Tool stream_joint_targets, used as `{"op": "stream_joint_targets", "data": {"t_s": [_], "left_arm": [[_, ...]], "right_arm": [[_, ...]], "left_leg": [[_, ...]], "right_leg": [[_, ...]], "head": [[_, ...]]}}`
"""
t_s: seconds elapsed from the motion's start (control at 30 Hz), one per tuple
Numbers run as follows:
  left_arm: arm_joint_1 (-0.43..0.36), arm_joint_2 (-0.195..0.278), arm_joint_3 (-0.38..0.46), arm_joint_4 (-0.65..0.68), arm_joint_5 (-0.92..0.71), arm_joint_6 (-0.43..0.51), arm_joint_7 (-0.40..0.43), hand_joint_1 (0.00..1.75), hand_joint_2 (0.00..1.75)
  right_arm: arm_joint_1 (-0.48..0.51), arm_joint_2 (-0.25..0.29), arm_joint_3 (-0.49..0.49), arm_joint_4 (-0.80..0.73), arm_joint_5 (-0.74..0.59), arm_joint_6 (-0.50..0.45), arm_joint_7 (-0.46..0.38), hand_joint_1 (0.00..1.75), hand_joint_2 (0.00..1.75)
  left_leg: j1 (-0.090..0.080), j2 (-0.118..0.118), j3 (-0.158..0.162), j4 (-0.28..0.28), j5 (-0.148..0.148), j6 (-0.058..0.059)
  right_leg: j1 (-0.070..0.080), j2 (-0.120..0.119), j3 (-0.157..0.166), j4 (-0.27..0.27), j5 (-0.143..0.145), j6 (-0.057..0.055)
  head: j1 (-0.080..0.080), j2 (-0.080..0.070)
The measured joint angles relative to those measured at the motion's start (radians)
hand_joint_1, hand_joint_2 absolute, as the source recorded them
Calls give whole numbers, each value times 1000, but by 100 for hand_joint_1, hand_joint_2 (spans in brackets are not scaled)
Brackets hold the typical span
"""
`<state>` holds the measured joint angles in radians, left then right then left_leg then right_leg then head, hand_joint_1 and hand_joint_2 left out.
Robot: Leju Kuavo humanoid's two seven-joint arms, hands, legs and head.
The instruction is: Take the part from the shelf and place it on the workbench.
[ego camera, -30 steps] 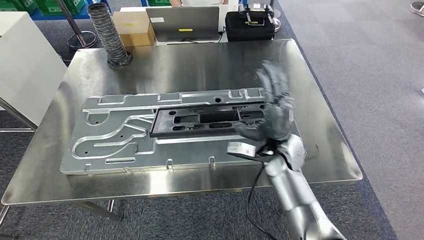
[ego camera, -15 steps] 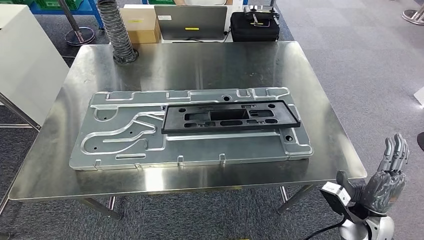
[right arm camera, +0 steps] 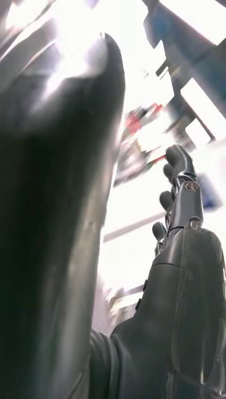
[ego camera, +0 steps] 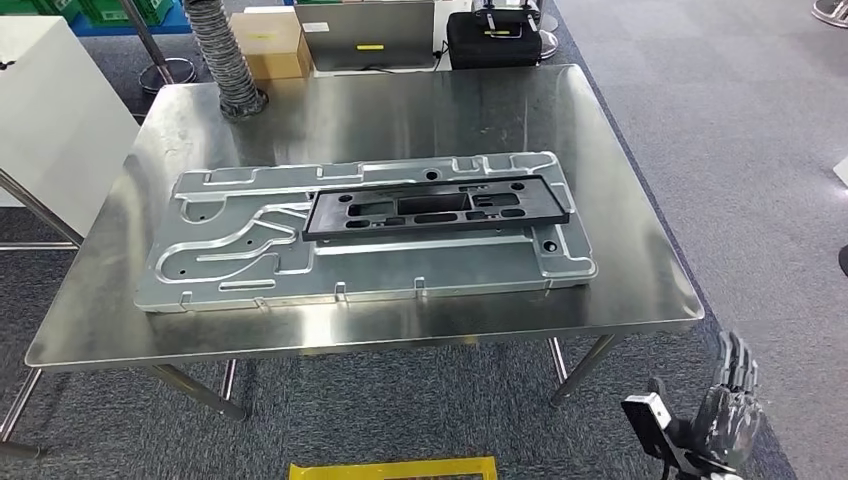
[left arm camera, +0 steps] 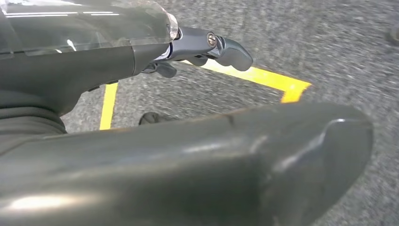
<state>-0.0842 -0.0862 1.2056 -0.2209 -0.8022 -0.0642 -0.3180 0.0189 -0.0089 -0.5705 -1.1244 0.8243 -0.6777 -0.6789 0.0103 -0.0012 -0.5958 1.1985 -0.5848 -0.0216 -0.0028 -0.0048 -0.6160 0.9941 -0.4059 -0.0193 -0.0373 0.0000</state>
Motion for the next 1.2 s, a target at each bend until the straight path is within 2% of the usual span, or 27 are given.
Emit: {"op": "stream_joint_targets", "data": {"t_s": [0.07, 0.1, 0.13, 0.23, 0.27, 0.3, 0.37, 0.4, 0.43, 0.47, 0.5, 0.53, 0.57, 0.63, 0.67, 0.73, 0.77, 0.8, 0.83, 0.9, 0.93, 0.97, 1.0, 1.07, 1.13, 1.17, 1.2], "left_arm": [[-2, -3, 1, 0, 1, 3, 2, 0, 0], [-2, -5, 1, 0, 2, 4, 1, 0, 0], [-3, -7, 1, 0, 2, 4, 0, 0, 0], [1, -13, 4, 0, -3, 4, -1, 0, 0], [2, -16, 5, 0, -7, 4, -1, 0, 0], [3, -18, 6, 0, -13, 4, -1, 0, 0], [8, -19, 6, 0, -29, 4, -2, 0, 0], [10, -20, 6, 0, -37, 4, -2, 0, 0], [12, -21, 6, 0, -46, 4, -3, 0, 0], [12, -21, 4, 0, -54, 3, -5, 0, 0], [12, -22, 2, 0, -61, 2, -8, 0, 0], [12, -23, -2, 0, -67, -1, -12, 0, 0], [11, -24, -6, 0, -72, -4, -15, 0, 0], [8, -24, -11, 0, -79, -11, -19, 0, 0], [8, -24, -13, 0, -82, -15, -19, 0, 0], [10, -24, -16, 0, -84, -21, -17, 0, 0], [12, -23, -17, 0, -84, -22, -15, 0, 0], [15, -23, -17, 0, -83, -24, -13, 0, 0], [18, -22, -17, 0, -82, -27, -10, 0, 0], [22, -21, -17, 0, -78, -36, -1, 0, 0], [23, -21, -17, 0, -78, -43, 5, 0, 0], [24, -20, -17, 0, -77, -48, 11, 0, 0], [24, -19, -17, 0, -77, -51, 17, 0, 0], [25, -16, -17, 0, -79, -58, 30, 0, 0], [24, -11, -17, 0, -83, -64, 36, 0, 0], [23, -8, -17, 0, -84, -67, 37, 0, 0], [22, -6, -17, 0, -85, -71, 37, 0, 0]], "right_arm": [[-16, -1, -29, 134, -4, 4, -3, 0, 0], [-23, -2, -40, 191, -5, 3, -4, 0, 0], [-29, -3, -49, 239, -6, 3, -5, 0, 0], [-42, -9, -76, 388, -18, 13, 2, 0, 0], [-44, -13, -89, 446, -22, 21, 9, 0, 0], [-45, -17, -104, 502, -22, 28, 24, 0, 0], [-44, -20, -129, 605, -9, 41, 79, 0, 0], [-41, -19, -137, 652, 0, 49, 120, 0, 0], [-38, -17, -142, 694, 12, 62, 167, 0, 0], [-35, -14, -145, 730, 23, 80, 217, 0, 0], [-34, -10, -147, 761, 35, 100, 267, 0, 0], [-33, -7, -149, 787, 46, 122, 317, 0, 0], [-34, -2, -149, 807, 56, 148, 365, 0, 0], [-38, 8, -149, 838, 69, 208, 457, 0, 0], [-40, 14, -149, 851, 71, 244, 501, 0, 0], [-41, 24, -150, 874, 72, 321, 580, 0, 0], [-42, 30, -151, 883, 71, 355, 607, 0, 0], [-43, 36, -152, 890, 71, 388, 630, 0, 0], [-44, 41, -152, 896, 72, 418, 646, 0, 0], [-46, 51, -153, 903, 74, 480, 668, 0, 0], [-46, 57, -153, 906, 75, 505, 674, 0, 0], [-47, 62, -153, 908, 75, 523, 676, 0, 0], [-48, 68, -153, 910, 74, 536, 675, 0, 0], [-51, 80, -154, 913, 76, 554, 667, 0, 0], [-55, 93, -153, 915, 85, 565, 653, 0, 0], [-57, 98, -152, 916, 94, 567, 647, 0, 0], [-58, 102, -150, 916, 104, 567, 644, 0, 0]], "left_leg": [[-4, -1, 106, -152, 35, 12], [-6, -1, 135, -201, 45, 18], [-10, -1, 147, -225, 50, 23], [-13, 2, 133, -230, 79, 40], [-11, 4, 125, -234, 92, 48], [-8, 6, 113, -239, 107, 53], [-7, 8, 84, -240, 130, 58], [-8, 8, 69, -238, 141, 57], [-8, 9, 52, -235, 152, 55], [-8, 11, 35, -231, 163, 53], [-7, 12, 17, -225, 172, 49], [-6, 13, 0, -217, 180, 45], [-7, 13, -15, -209, 187, 40], [-7, 14, -33, -196, 199, 28], [-7, 15, -35, -195, 206, 21], [-4, 15, -35, -201, 224, 7], [-2, 14, -40, -199, 220, 1], [0, 12, -49, -182, 194, -5], [1, 11, -62, -144, 147, -9], [3, 10, -91, -17, 30, -16], [3, 10, -98, 47, -3, -18], [2, 10, -94, 88, -8, -19], [2, 9, -74, 98, 8, -17], [0, 9, 21, 11, 59, -6], [-6, 8, 147, -155, 56, 9], [-9, 8, 186, -214, 43, 17], [-13, 8, 205, -249, 34, 24]], "right_leg": [[2, 0, -16, 5, 15, 6], [2, -1, -20, 6, 23, 11], [2, -1, -23, 6, 31, 17], [-1, 2, -26, -1, 47, 35], [-2, 3, -32, 10, 28, 40], [-3, 4, -43, 40, -12, 45], [-8, 5, -71, 156, -125, 52], [-10, 5, -82, 221, -164, 55], [-12, 5, -81, 268, -178, 58], [-14, 5, -67, 288, -167, 60], [-16, 5, -36, 272, -141, 61], [-19, 5, 13, 221, -115, 62], [-20, 5, 71, 147, -109, 61], [-17, 7, 159, 15, -130, 53], [-13, 8, 175, -16, -143, 46], [-8, 7, 168, -22, -133, 29], [-8, 5, 160, -22, -122, 20], [-9, 3, 148, -23, -109, 10], [-10, 2, 132, -25, -95, 3], [-7, 1, 99, -24, -69, -4], [-4, 1, 82, -22, -56, -5], [-2, 0, 65, -20, -44, -6], [1, 0, 48, -18, -33, -5], [5, 0, 18, -12, -11, -4], [10, 1, 0, -4, 6, 2], [11, 0, -5, -3, 15, 6], [11, 0, -7, -4, 25, 11]], "head": [[0, 0], [0, 0], [0, 0], [0, 0], [0, 0], [0, 0], [0, 0], [0, 0], [0, 0], [0, 0], [0, 0], [0, 0], [0, 0], [0, 0], [0, 0], [-1, 0], [-1, 0], [-1, 0], [-1, 0], [-1, 0], [-1, 0], [-1, 0], [-1, 0], [-1, 0], [-1, 0], [-1, 0], [-1, 0]]}}
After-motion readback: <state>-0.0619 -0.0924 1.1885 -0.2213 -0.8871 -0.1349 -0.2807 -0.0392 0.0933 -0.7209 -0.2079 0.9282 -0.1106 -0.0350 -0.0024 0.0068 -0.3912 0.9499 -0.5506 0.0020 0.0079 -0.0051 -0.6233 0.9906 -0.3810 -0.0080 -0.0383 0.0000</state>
